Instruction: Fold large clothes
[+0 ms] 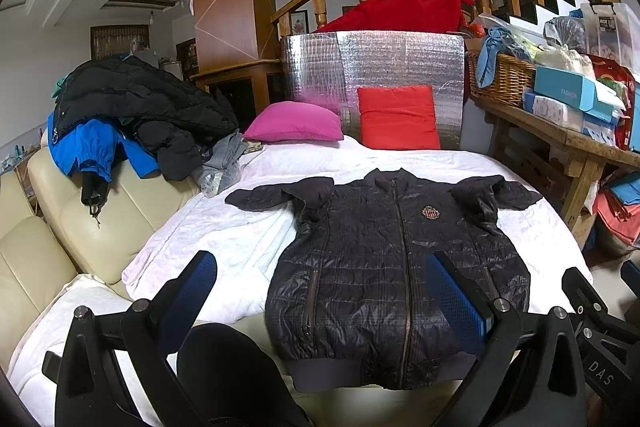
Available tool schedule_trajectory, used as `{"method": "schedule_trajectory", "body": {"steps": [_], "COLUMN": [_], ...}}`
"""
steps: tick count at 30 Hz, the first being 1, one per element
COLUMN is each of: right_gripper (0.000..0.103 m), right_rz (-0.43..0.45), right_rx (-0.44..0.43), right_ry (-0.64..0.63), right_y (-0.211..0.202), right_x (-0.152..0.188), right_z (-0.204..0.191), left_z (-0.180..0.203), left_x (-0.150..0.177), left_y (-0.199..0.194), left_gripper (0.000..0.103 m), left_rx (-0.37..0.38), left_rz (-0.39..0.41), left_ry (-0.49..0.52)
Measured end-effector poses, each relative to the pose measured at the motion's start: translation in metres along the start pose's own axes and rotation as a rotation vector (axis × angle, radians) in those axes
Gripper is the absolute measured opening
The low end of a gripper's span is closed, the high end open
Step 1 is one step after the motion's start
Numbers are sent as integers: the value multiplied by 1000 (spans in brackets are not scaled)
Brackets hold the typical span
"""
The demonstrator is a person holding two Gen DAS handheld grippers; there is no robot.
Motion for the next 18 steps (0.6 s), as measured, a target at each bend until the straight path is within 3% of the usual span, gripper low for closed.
{"method": "schedule_trajectory", "body": {"steps": [18], "right_gripper": [103], "right_rz": [-16], "right_rx": [-6], "right_ry": [2], "right_y": [3], "right_x": [3], "right_z": [-2], "left_z": [1], "left_x": [3], "left_y": [3], "left_gripper": [103], "left_rx": [4], "left_rz": [-11], "left_ry": [4]}}
Point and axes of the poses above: each gripper's, at about its wrist camera, not at the fingertips, and y roughly the way its jaws point, z to its right, x to its underside, the point moved 5 cm from there along y, roughly the way its jaws point
